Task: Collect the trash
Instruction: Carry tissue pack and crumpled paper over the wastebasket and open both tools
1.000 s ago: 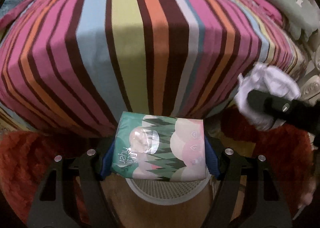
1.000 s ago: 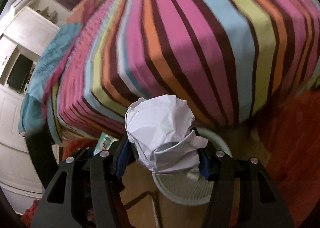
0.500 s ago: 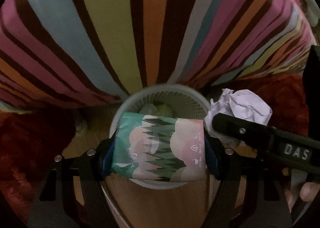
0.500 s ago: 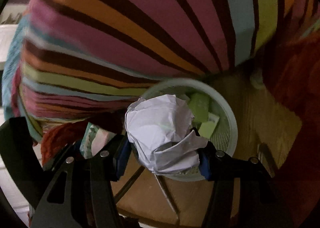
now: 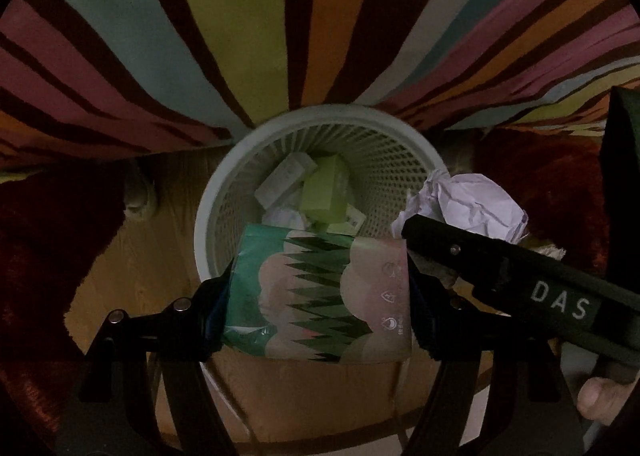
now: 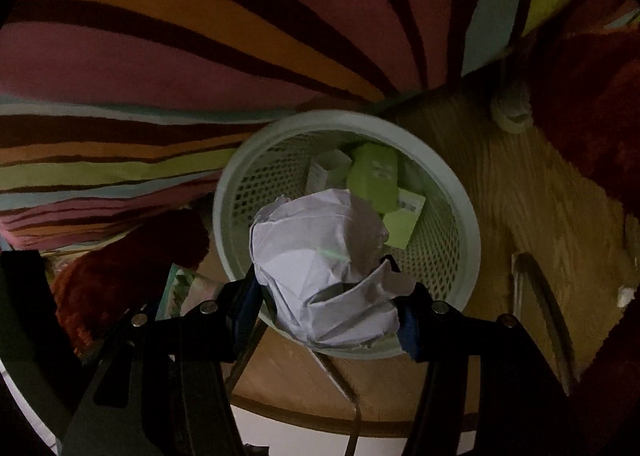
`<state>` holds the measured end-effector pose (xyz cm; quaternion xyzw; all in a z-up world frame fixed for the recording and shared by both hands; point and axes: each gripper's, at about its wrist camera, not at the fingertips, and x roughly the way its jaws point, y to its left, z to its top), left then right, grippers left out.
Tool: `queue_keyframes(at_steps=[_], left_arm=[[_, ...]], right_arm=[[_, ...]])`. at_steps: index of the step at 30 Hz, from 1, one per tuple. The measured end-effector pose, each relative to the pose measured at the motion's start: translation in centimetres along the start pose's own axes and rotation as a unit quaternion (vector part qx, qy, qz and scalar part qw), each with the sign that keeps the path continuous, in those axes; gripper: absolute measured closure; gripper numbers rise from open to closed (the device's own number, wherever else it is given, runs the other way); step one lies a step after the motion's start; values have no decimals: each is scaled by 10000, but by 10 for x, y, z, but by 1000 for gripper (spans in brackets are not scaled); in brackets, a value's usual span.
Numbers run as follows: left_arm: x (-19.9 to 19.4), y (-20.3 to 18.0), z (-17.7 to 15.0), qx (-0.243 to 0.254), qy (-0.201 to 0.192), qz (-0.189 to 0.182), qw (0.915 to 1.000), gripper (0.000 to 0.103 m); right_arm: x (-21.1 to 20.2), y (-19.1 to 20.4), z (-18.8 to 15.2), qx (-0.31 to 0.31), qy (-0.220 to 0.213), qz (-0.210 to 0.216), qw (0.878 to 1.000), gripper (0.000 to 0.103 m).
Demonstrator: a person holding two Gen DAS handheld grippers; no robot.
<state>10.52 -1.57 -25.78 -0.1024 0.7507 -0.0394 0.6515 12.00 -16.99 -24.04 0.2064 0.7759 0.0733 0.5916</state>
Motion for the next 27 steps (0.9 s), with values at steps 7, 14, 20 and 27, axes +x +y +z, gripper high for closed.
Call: queue_keyframes(at_steps=[7, 14, 20, 27], left_arm=[[5, 0, 2, -7, 162, 40, 9999, 32], [12, 0, 4, -61, 290, 55, 9995, 32], [12, -1, 6, -46, 351, 79, 9993, 32], [14, -1, 7, -75, 414, 48, 9991, 32]], right_arm=[[16, 0, 4, 162, 214, -55, 9996, 48], [20, -1, 9, 165, 299, -79, 9994, 48], [24, -4, 9, 164, 334, -83, 9993, 48], [26, -5, 9, 131, 366, -91, 9992, 48]])
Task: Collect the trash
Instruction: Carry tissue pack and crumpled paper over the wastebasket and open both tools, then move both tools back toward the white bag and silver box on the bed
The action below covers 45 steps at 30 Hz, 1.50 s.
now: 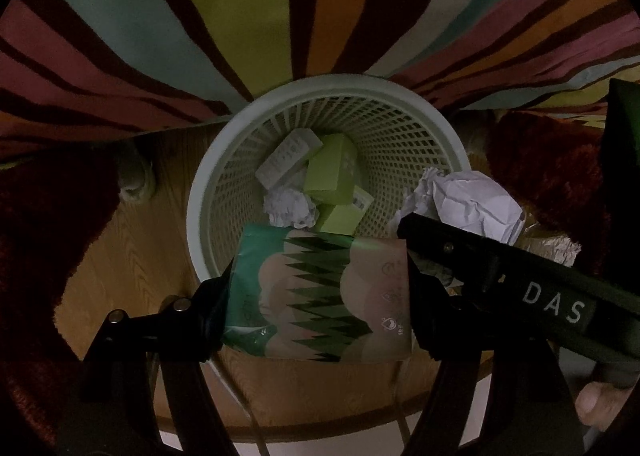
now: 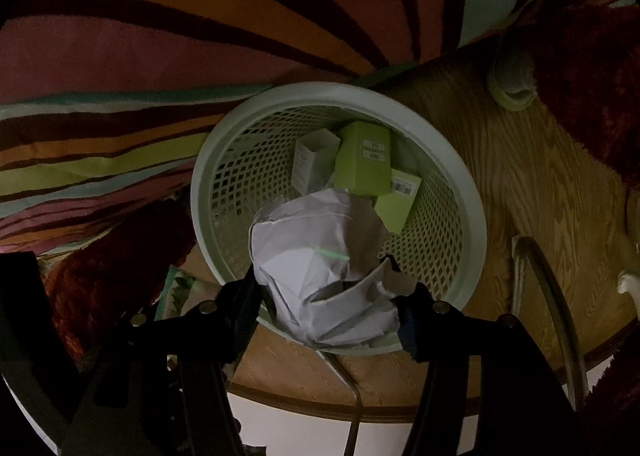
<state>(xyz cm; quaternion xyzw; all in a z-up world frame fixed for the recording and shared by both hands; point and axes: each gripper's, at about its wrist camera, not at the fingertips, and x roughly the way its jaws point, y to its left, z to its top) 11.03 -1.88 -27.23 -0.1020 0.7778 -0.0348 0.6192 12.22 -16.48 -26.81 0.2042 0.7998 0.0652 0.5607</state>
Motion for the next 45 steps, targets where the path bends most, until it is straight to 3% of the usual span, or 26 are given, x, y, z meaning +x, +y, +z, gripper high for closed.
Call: queue_keyframes(at_steps=[4, 7, 9, 10, 11, 12, 21, 26, 36, 45], left_arm=[[7, 1, 1, -10, 169, -139, 9998, 31], [11, 2, 1, -18, 210, 14, 9998, 29], [12, 4, 1, -70, 216, 35, 9997, 20], [13, 5, 0, -91, 202, 37, 9997, 17], [13, 5, 0, -113, 192, 45, 9997, 17], [14, 6, 0, -139, 190, 59, 9997, 17], [19, 9, 0, -219, 240, 91, 9994, 15], [22, 9, 2, -211, 265, 105, 9994, 15], [15, 10, -2, -198, 176, 106, 9996, 15], [-18, 9, -12, -107, -382, 126, 9991, 15]], right_arm=[[2, 0, 0, -4, 36, -4, 10000, 48], [2, 0, 0, 0, 51, -2, 10000, 47], [4, 0, 0, 23, 49, -4, 10000, 41], [4, -1, 0, 40, 38, -8, 10000, 32], [5, -2, 1, 64, 39, 1, 10000, 15], [7, -2, 1, 79, 53, 13, 10000, 8], [6, 10, 0, -363, -249, -514, 9977, 8], [9, 11, 0, -420, -271, -607, 9969, 8], [4, 10, -6, -485, -359, -644, 9961, 8], [-33, 7, -14, -368, -892, -178, 9952, 8]])
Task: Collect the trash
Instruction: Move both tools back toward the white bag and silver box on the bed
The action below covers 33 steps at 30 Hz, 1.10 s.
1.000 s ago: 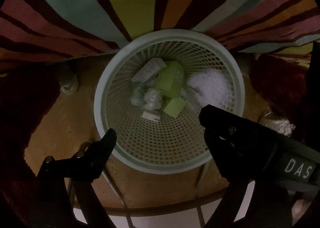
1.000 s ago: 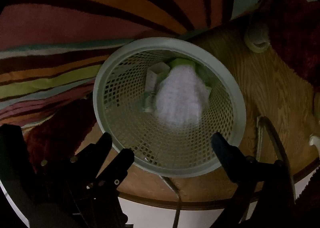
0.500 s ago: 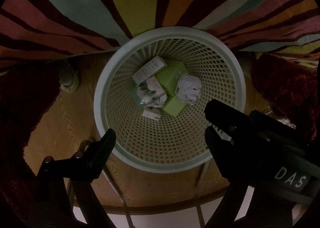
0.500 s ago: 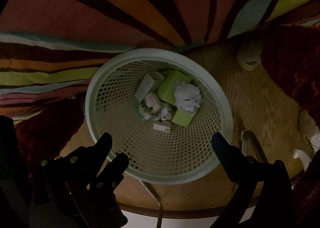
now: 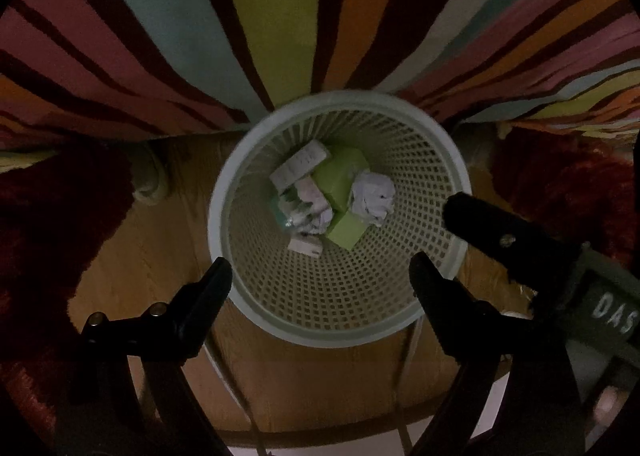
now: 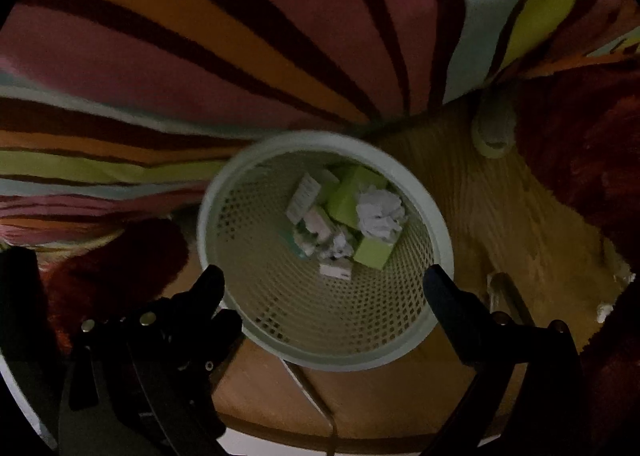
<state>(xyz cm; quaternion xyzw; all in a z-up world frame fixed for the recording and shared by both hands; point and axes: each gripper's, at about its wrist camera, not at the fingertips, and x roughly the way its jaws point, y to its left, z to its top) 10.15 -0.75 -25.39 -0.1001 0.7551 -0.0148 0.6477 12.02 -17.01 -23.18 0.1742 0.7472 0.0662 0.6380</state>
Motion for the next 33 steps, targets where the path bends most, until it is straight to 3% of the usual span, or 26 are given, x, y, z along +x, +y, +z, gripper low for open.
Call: queue_keyframes(at_steps=[9, 15, 21, 25, 33], left_arm=[[-53, -2, -13, 126, -832, 93, 9964, 15], [-97, -6, -22, 357, -1663, 285, 9850, 15], [-145, -5, -24, 315, -2556, 511, 9649, 15], [-182, -1, -17, 160, -3093, 358, 9502, 15], [-227, -12, 18, 160, -3484, 333, 9366, 15]], right_arm=[[-48, 7, -11, -118, -659, 384, 9970, 8], [-89, 15, -20, -360, -1289, 683, 9886, 8], [-143, 30, -18, -787, -2318, 884, 9655, 8], [-176, 41, -10, -960, -2923, 1133, 9447, 8], [-220, 63, 13, -1450, -3653, 1042, 9136, 8]])
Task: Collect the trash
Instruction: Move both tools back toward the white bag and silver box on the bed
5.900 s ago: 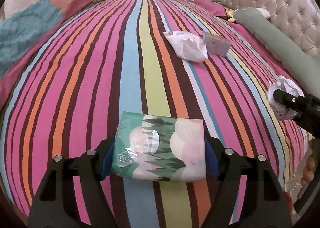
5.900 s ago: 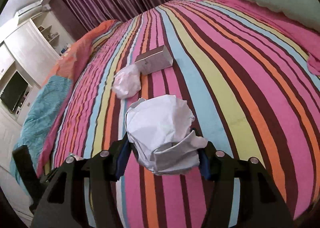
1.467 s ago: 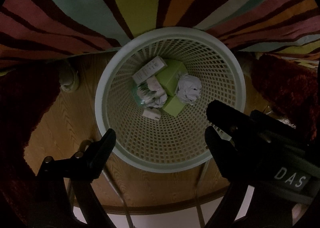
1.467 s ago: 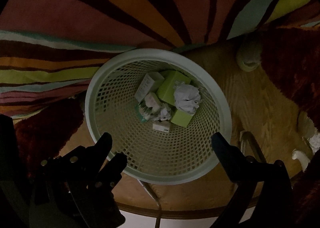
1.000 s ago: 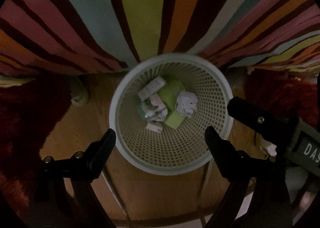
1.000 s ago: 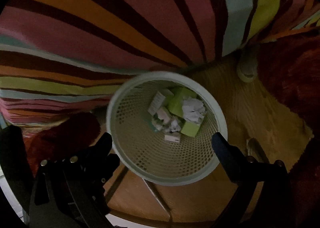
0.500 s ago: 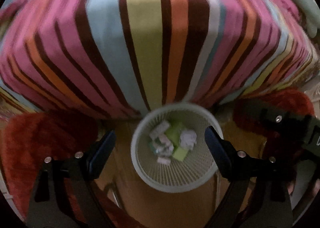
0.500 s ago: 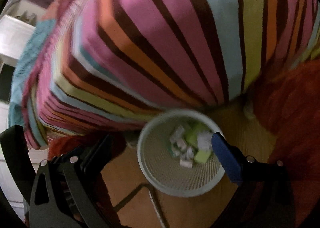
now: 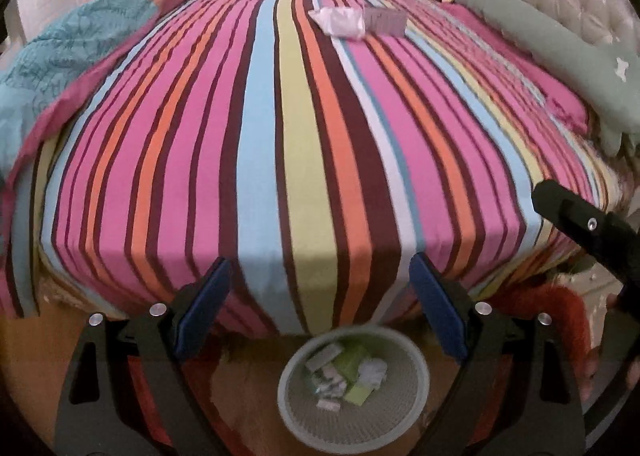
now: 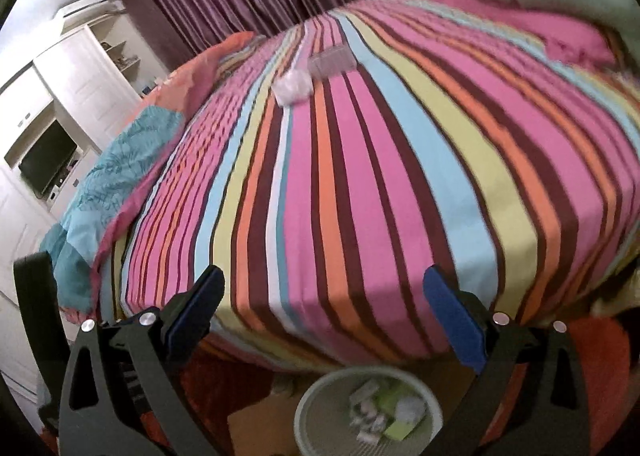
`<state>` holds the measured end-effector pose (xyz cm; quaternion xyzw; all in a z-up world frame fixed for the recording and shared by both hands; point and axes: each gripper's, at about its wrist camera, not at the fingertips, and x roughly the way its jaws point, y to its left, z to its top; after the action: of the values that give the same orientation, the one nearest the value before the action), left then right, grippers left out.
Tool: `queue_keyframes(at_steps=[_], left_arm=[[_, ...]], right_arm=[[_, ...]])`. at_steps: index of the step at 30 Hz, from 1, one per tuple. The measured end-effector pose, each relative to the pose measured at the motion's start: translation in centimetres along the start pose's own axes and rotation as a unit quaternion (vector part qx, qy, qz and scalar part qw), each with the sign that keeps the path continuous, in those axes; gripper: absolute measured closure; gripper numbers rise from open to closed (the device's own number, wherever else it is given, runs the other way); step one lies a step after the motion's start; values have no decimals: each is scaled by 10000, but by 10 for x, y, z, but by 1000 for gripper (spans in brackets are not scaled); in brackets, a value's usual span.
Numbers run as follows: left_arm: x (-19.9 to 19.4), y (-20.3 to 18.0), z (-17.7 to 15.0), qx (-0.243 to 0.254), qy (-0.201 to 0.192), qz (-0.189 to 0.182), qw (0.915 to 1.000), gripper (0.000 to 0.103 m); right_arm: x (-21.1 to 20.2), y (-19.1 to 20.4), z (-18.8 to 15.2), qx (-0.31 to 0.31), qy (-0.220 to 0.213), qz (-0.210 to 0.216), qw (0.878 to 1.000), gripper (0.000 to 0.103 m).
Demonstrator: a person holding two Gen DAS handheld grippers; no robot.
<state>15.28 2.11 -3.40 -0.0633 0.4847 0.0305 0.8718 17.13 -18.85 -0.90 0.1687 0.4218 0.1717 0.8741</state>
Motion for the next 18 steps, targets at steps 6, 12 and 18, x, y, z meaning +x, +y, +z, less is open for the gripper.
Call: queue_keyframes(at_steps=[6, 12, 18], left_arm=[[5, -3, 33, -255, -80, -115, 9996, 15], [12, -4, 62, -374, -140, -163, 9991, 15], [22, -3, 95, -526, -169, -211, 9983, 15]], right_arm=[[8, -3, 19, -176, -122, -147, 9997, 8], [15, -6, 41, -316, -206, -270, 9989, 8], [22, -16, 66, -413, -303, -400, 9979, 8]])
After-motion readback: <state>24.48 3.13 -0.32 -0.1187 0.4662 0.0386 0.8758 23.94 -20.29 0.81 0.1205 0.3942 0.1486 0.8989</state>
